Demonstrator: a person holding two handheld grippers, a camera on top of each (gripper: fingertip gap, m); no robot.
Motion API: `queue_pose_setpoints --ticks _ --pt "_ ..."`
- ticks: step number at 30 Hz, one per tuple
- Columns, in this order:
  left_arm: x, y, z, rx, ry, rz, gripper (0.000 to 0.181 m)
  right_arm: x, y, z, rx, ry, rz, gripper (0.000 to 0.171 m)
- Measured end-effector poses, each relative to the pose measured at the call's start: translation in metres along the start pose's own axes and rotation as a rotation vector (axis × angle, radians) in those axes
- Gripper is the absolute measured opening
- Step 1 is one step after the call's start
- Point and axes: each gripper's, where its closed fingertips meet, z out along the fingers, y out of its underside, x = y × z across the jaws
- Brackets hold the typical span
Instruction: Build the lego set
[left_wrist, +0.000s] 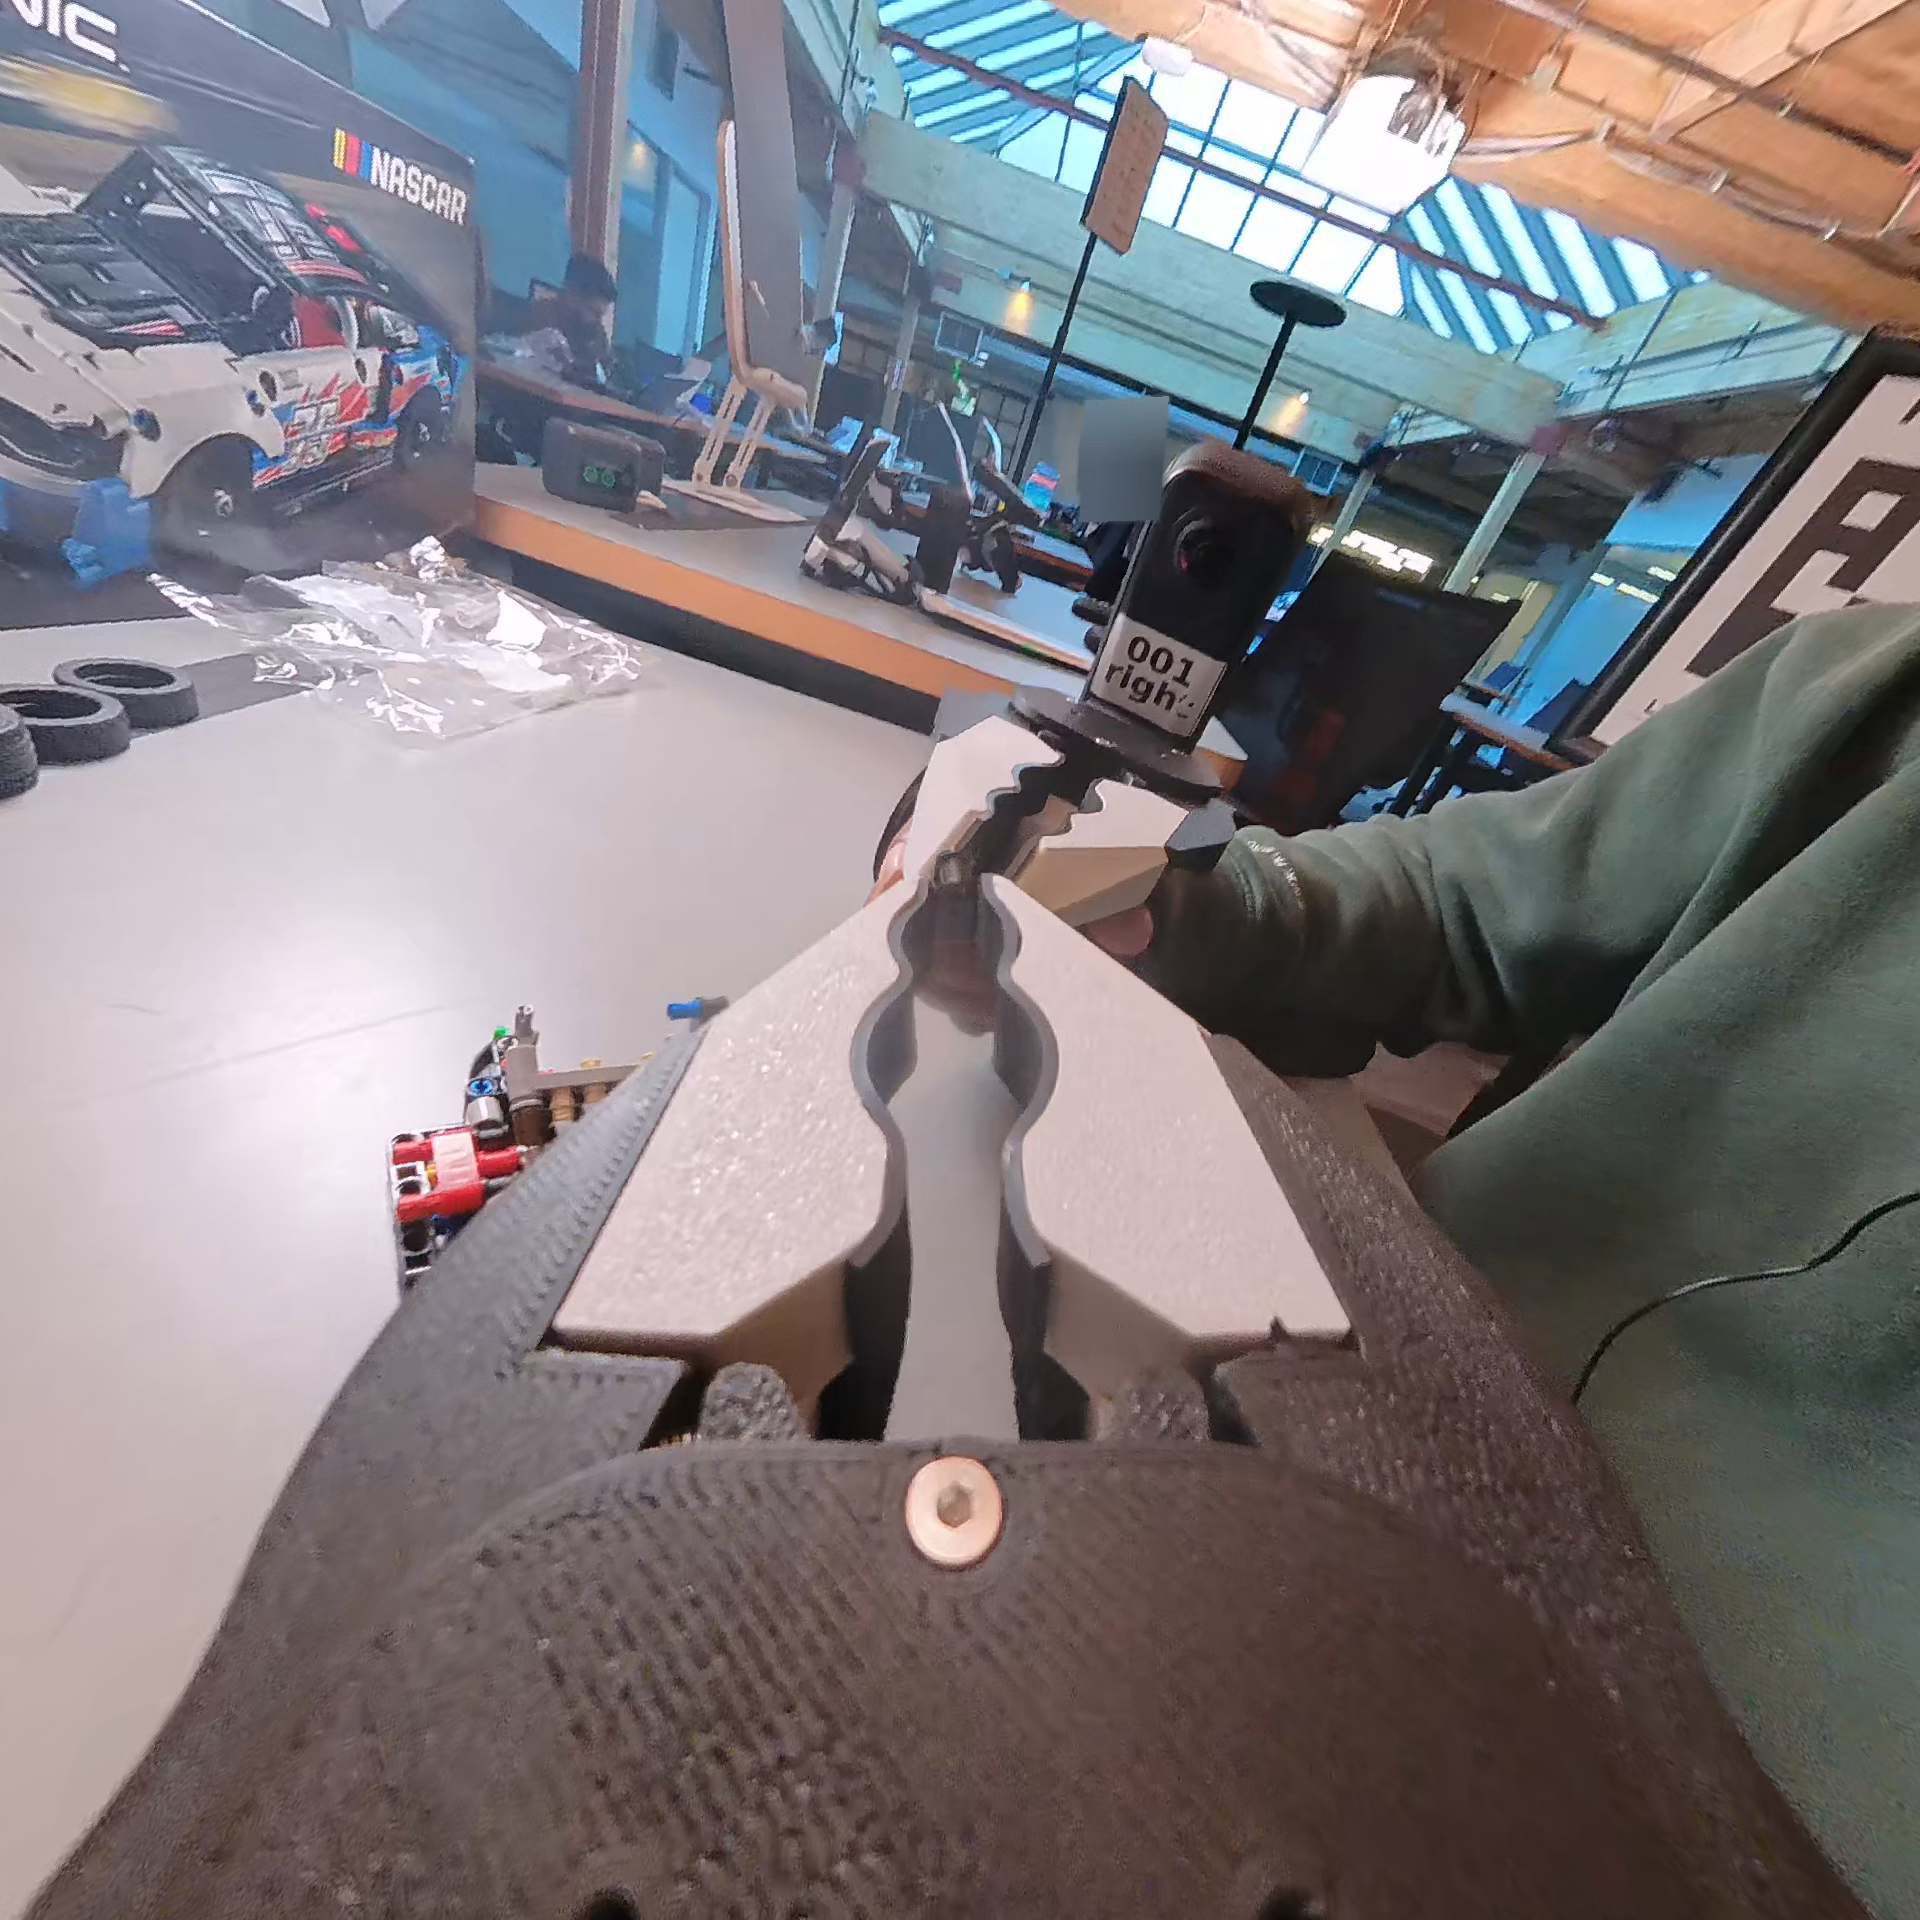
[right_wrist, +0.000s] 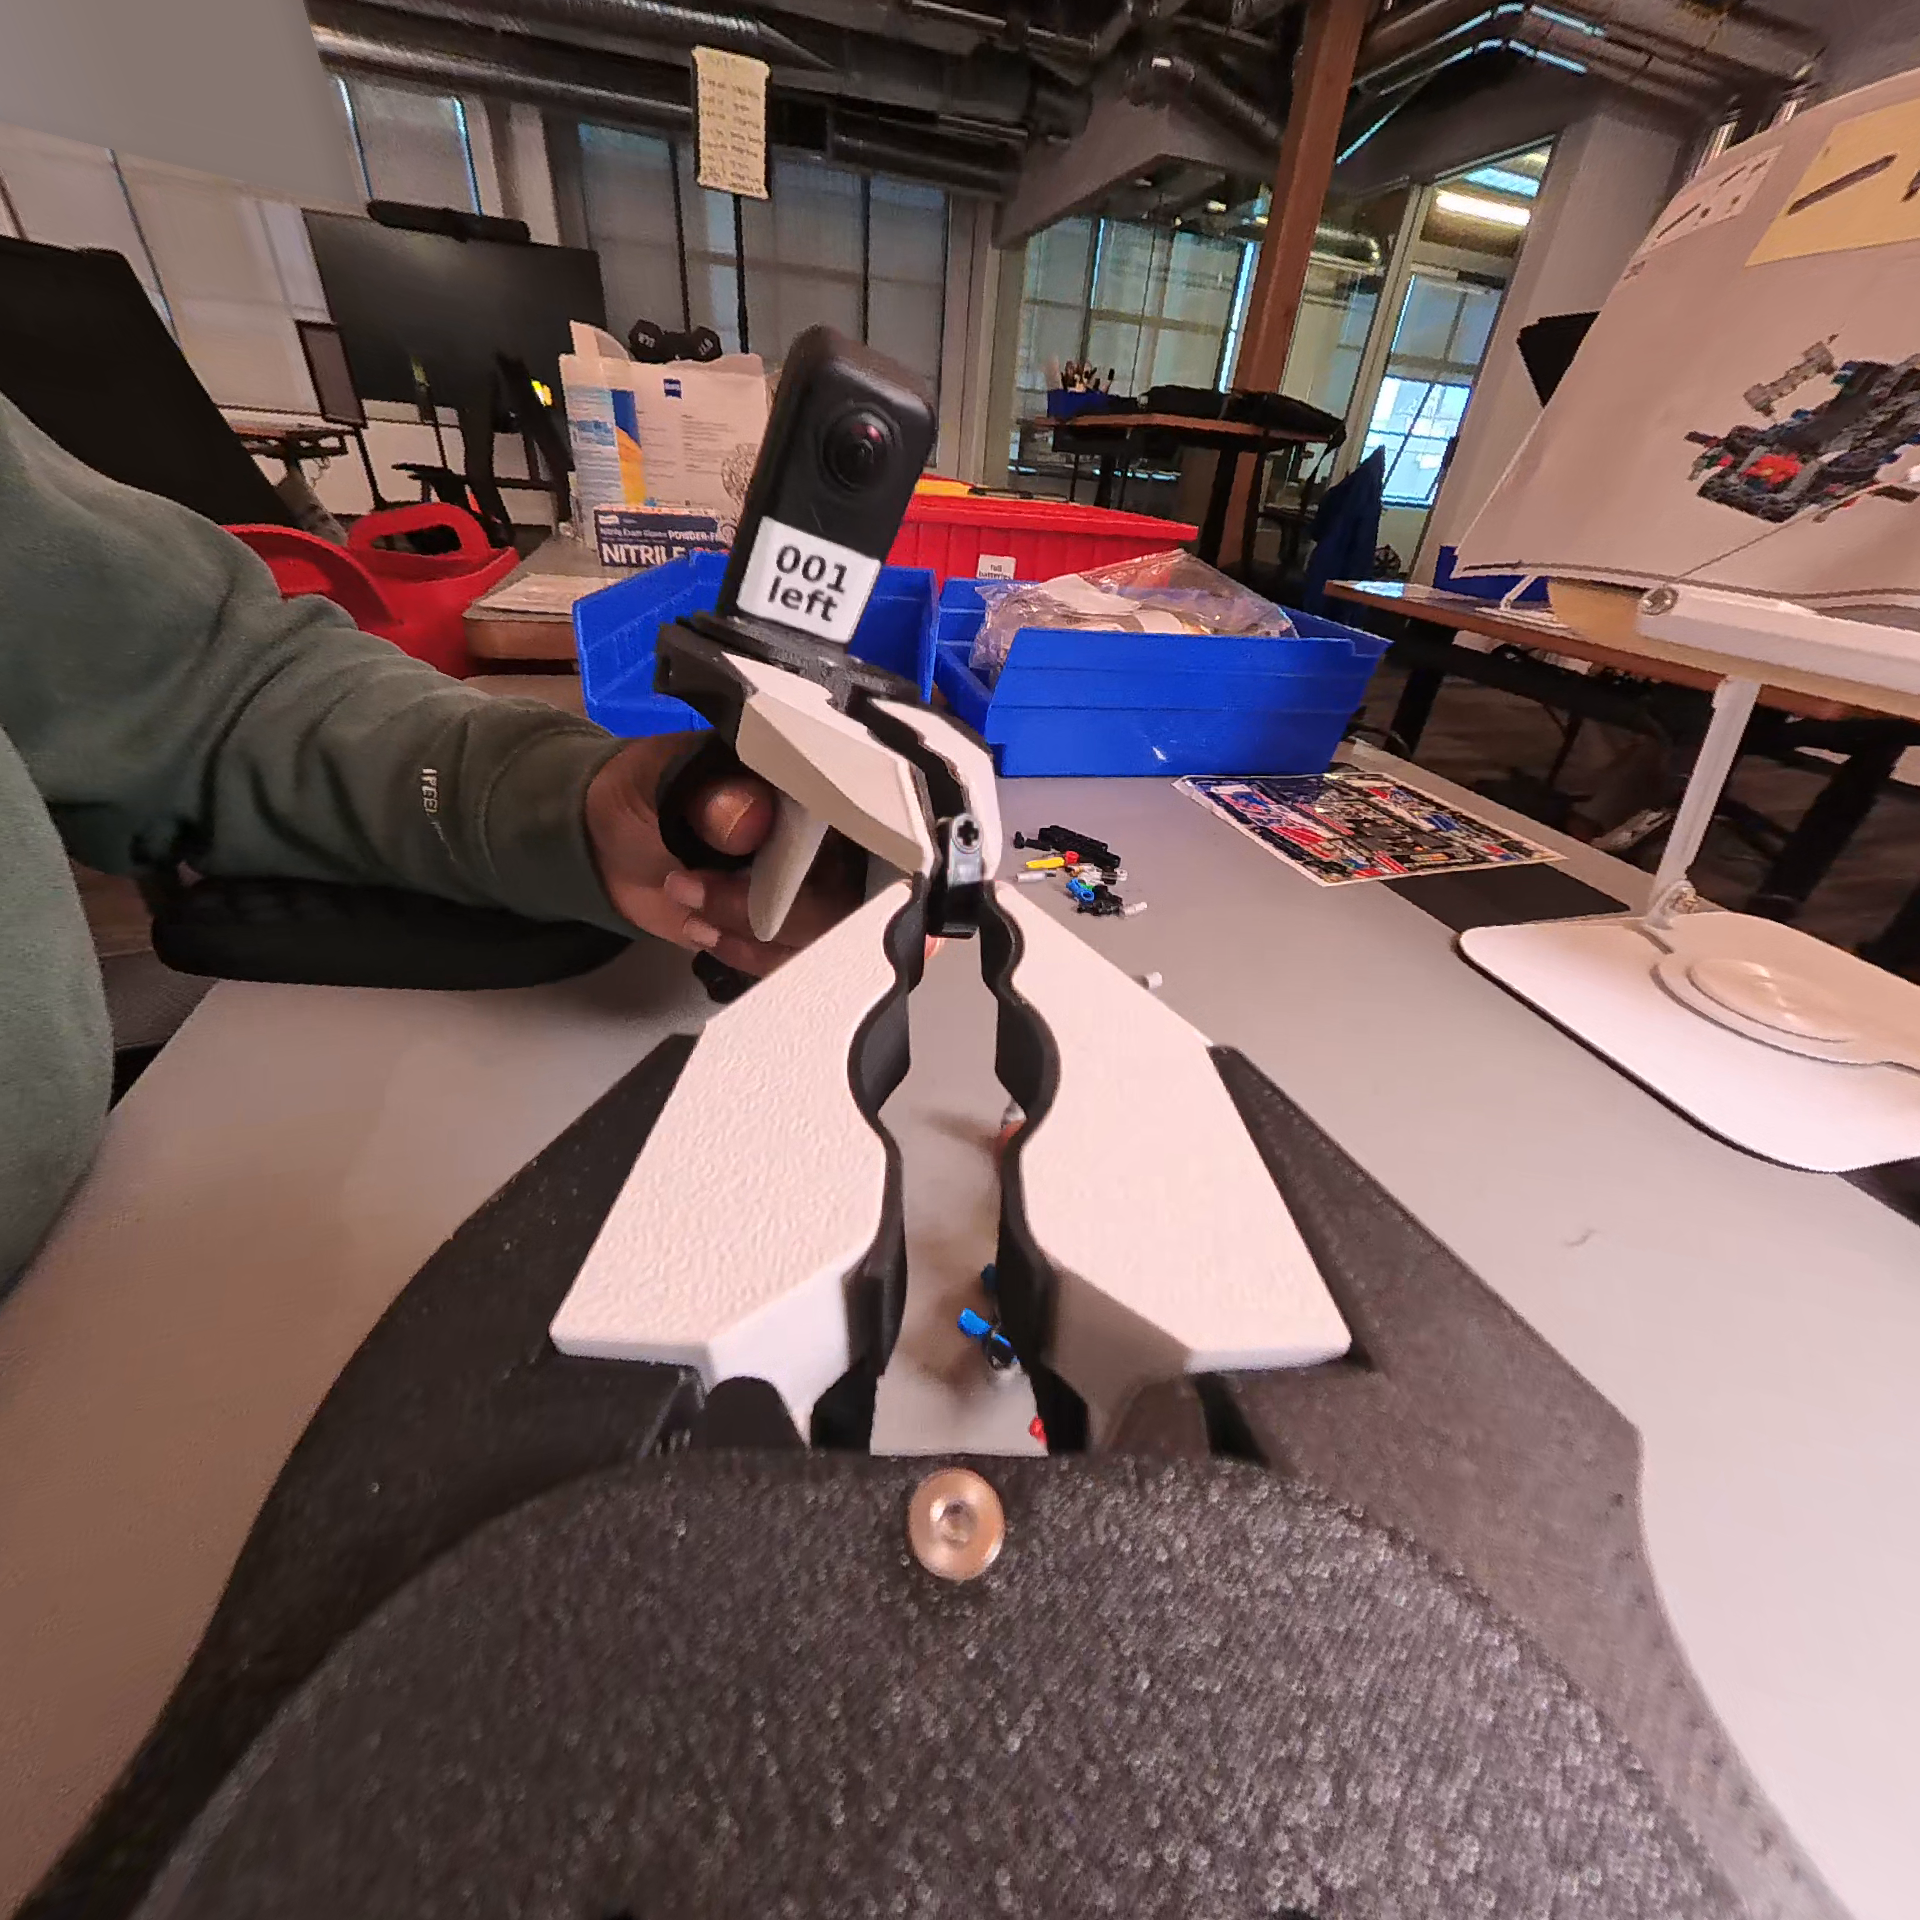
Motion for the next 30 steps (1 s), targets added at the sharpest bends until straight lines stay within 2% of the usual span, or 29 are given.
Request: queue_pose_setpoints --ticks 7,12,21,27,30 --pt "-0.004 0.009 -0.002 -0.098 -0.023 0.063 0.006 -0.001 0.010 0.002 -0.065 0.001 -0.038 0.009" --pt "-0.001 0.010 -0.003 -0.112 -0.002 0.071 0.006 -0.005 0.013 0.000 -0.077 -0.050 0.009 0.012" --pt "0.008 0.012 -0.003 -0.119 0.064 0.078 0.006 -0.013 0.014 -0.001 -0.083 -0.118 0.051 0.008" --pt "-0.014 0.003 -0.007 -0.049 -0.054 0.000 0.016 0.010 0.007 0.000 -0.091 0.114 -0.151 0.007" --pt "-0.016 0.002 -0.005 -0.027 -0.052 -0.069 0.016 0.016 0.003 0.001 -0.109 0.214 -0.280 0.007"
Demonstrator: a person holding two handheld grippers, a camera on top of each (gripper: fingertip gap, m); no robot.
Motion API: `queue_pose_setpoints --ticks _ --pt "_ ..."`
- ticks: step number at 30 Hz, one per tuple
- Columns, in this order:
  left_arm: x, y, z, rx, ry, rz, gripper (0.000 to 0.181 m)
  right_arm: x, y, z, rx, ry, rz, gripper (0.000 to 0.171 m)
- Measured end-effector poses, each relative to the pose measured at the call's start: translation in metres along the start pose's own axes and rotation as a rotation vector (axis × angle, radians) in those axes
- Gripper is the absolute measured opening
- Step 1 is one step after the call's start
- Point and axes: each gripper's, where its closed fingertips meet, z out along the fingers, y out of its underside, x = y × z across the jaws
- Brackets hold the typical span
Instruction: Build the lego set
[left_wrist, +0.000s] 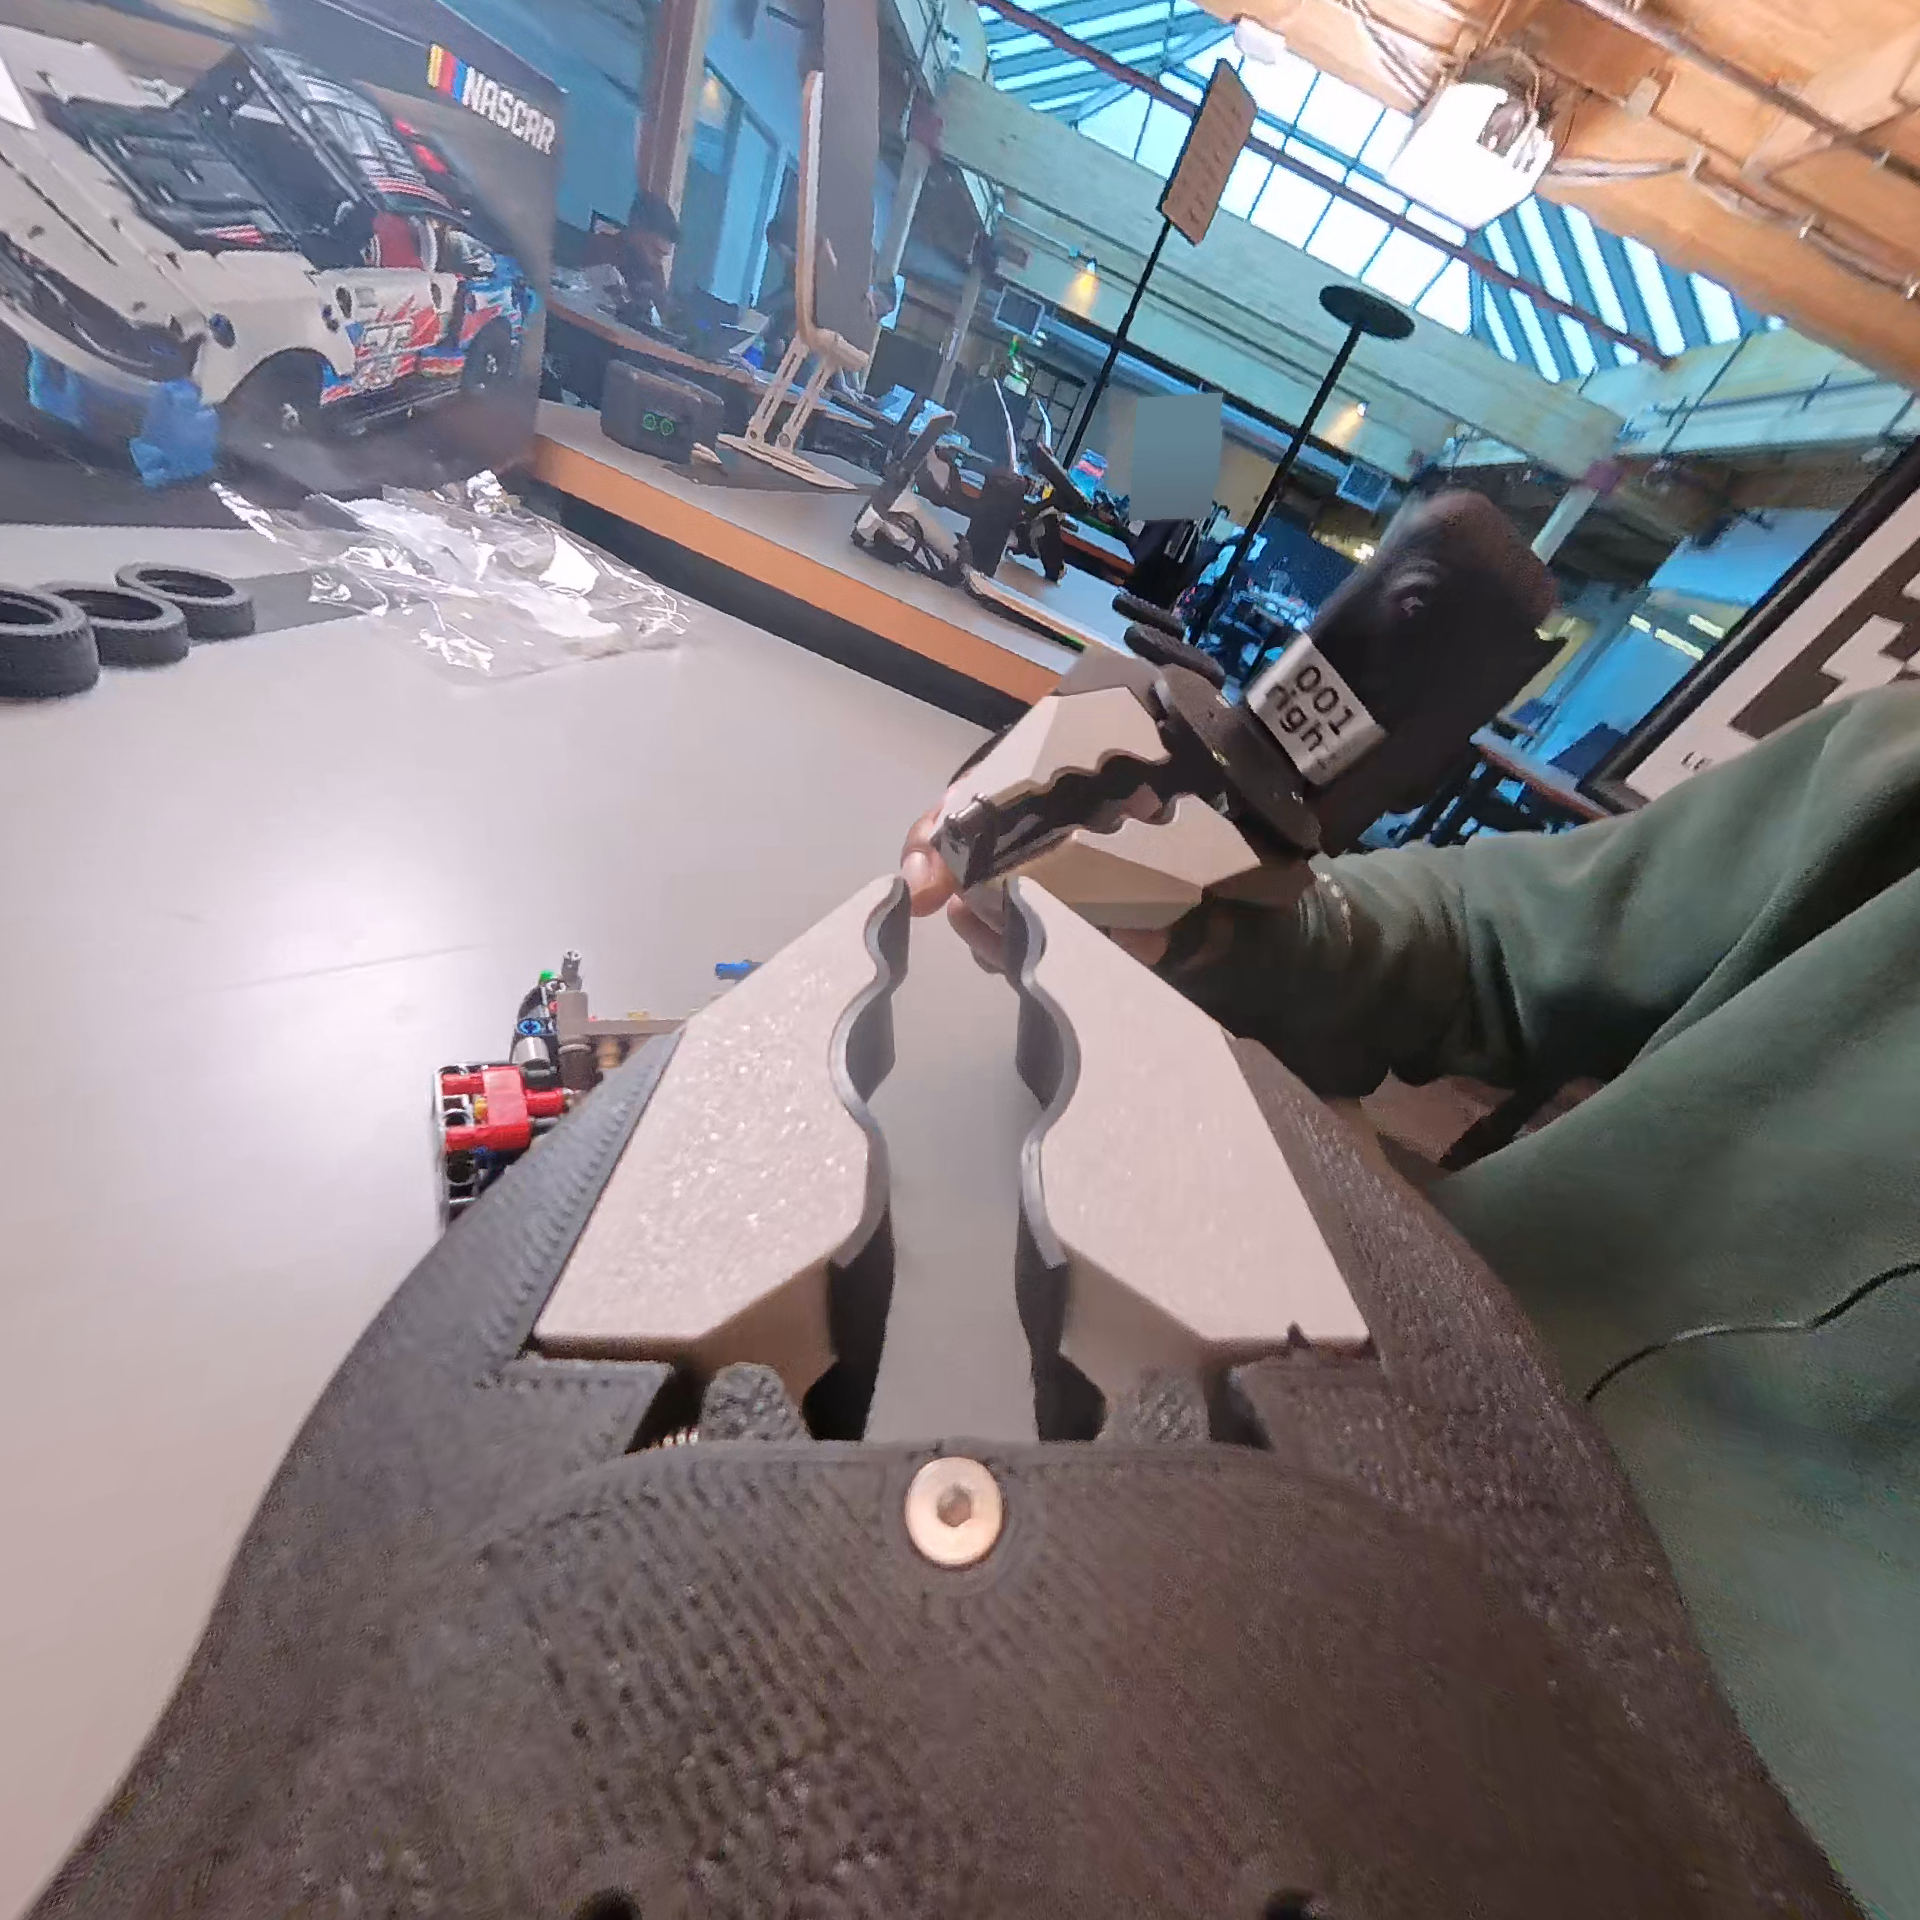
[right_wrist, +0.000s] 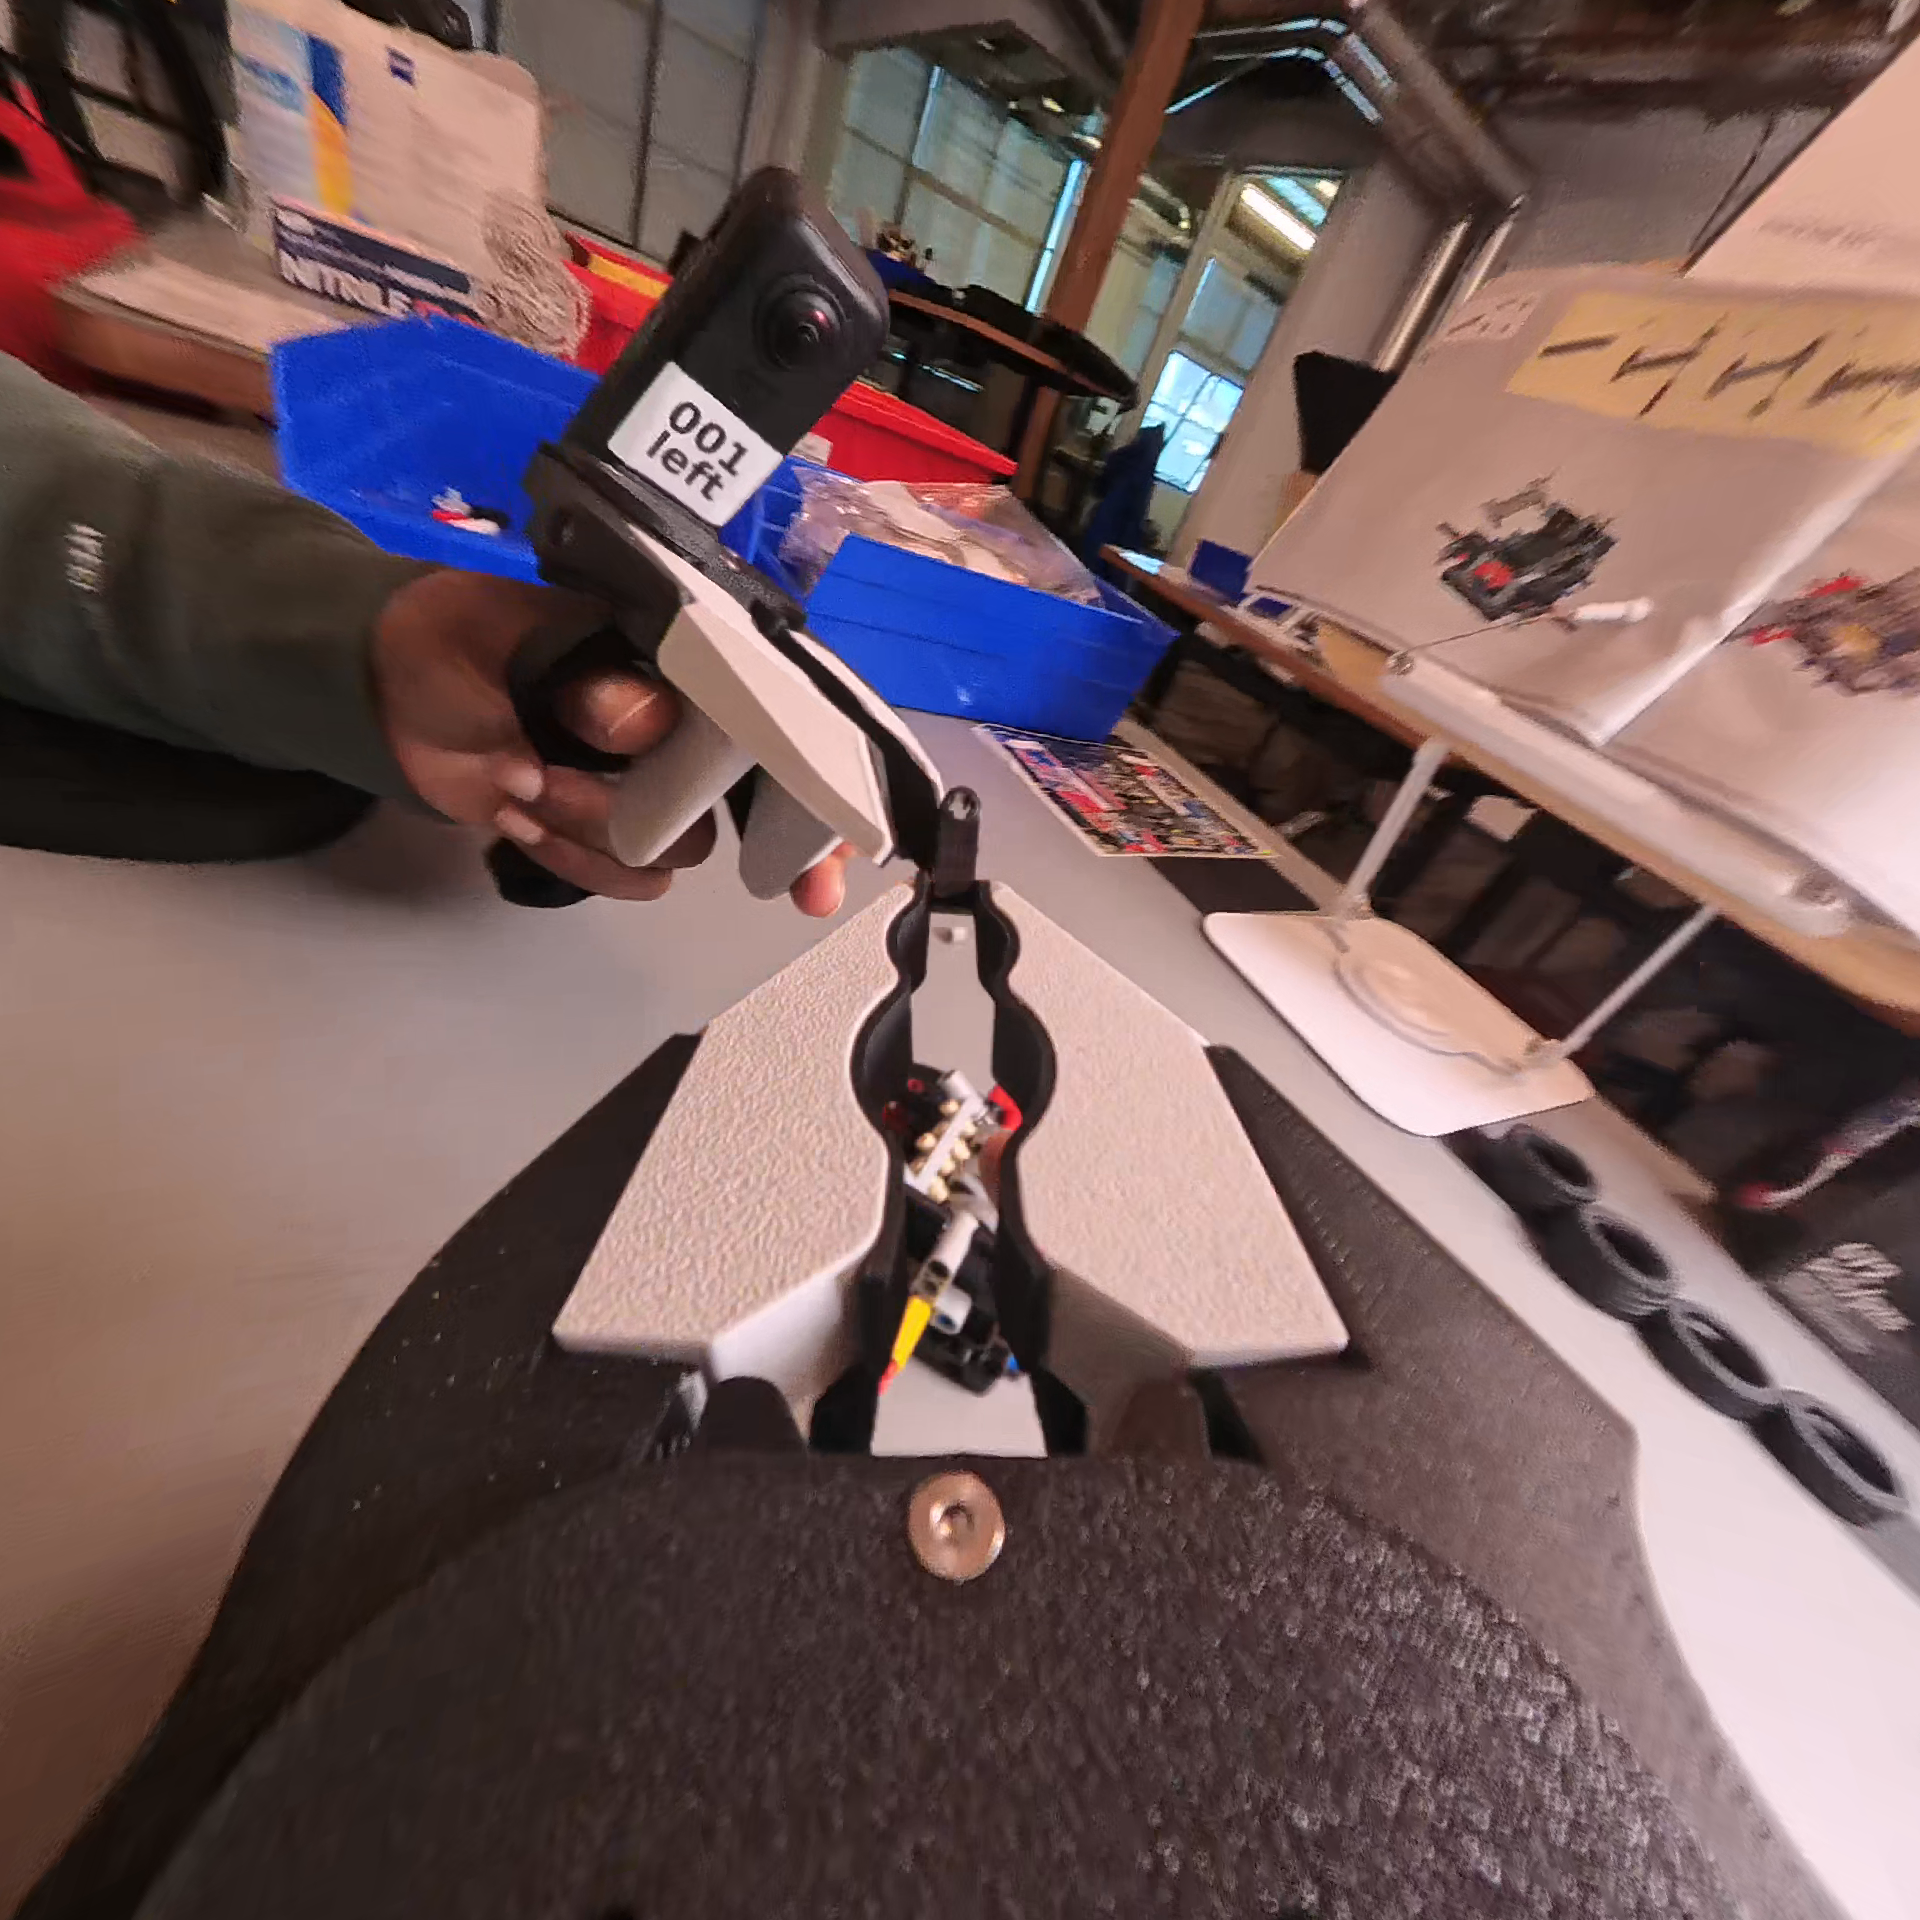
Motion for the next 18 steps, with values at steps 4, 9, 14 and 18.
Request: queue_pose_setpoints --ticks 4,9,14,18 --pt "-0.003 -0.002 0.003 0.046 0.000 -0.106 0.015 0.003 0.001 0.005 -0.047 0.113 -0.174 0.006" --pt "-0.009 -0.004 0.002 0.069 -0.041 -0.113 0.006 0.005 0.004 0.010 -0.096 0.204 -0.311 0.006" --pt "-0.013 -0.003 0.000 0.047 -0.065 -0.074 0.005 0.004 0.007 0.013 -0.109 0.199 -0.313 0.007" --pt "-0.028 0.017 -0.006 -0.162 -0.139 0.082 0.005 -0.004 0.037 0.006 -0.223 -0.073 -0.115 0.018"
